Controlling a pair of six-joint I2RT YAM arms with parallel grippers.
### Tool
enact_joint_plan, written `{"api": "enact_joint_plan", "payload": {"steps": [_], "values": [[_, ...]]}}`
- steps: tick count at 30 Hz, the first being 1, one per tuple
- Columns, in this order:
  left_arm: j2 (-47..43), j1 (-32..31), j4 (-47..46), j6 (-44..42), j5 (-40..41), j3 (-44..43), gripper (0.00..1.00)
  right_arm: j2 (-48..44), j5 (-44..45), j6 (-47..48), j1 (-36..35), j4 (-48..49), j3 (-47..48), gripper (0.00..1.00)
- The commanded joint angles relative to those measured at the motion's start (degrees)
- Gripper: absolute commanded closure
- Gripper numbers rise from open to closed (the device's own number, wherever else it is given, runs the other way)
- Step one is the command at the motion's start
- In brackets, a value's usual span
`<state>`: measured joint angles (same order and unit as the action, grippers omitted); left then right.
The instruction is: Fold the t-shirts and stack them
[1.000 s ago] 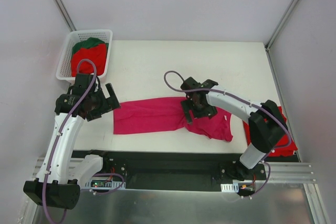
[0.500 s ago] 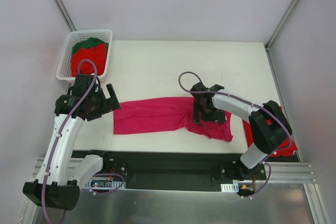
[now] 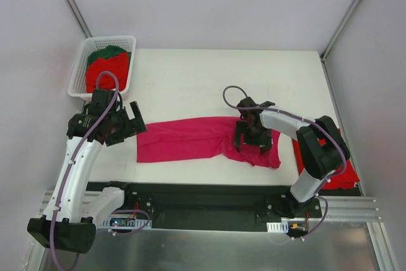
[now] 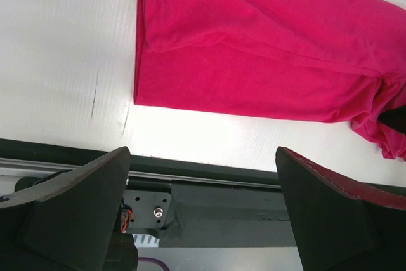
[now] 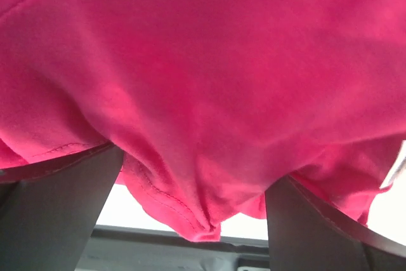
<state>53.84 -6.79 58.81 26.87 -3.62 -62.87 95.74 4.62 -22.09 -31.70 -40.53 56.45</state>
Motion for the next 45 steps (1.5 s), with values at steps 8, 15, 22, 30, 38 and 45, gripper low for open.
{"api": "enact_joint_plan", "payload": {"steps": [8,15,22,30,38,45], "values": [[-0.23,-0.51,-0.36,-1.47,-0.78,-1.64,0.01,13.41,6.69,13.38,5.77,-11.93,17.72,0.04],[0.12,-0.68,-0.36,-1.47,-0.69,-1.64,0.01,18.77,12.60,18.12,9.64,-17.72,28.61,0.04],[0.38,-1.03,-0.36,-1.65,-0.69,-2.08,0.01,26.68,17.08,21.73,11.66,-20.73,41.98,0.04],[0.56,-1.39,0.34,-0.86,-1.82,-3.31,0.01,35.82,20.08,26.48,12.19,-20.99,54.72,0.04],[-1.46,-1.39,3.50,1.08,-3.24,-6.12,0.01,47.24,17.18,27.80,13.51,-25.65,79.13,0.04],[-3.74,-1.39,7.20,1.08,-1.13,-6.56,0.01,44.71,13.05,28.59,14.74,-10.82,73.22,0.04]]}}
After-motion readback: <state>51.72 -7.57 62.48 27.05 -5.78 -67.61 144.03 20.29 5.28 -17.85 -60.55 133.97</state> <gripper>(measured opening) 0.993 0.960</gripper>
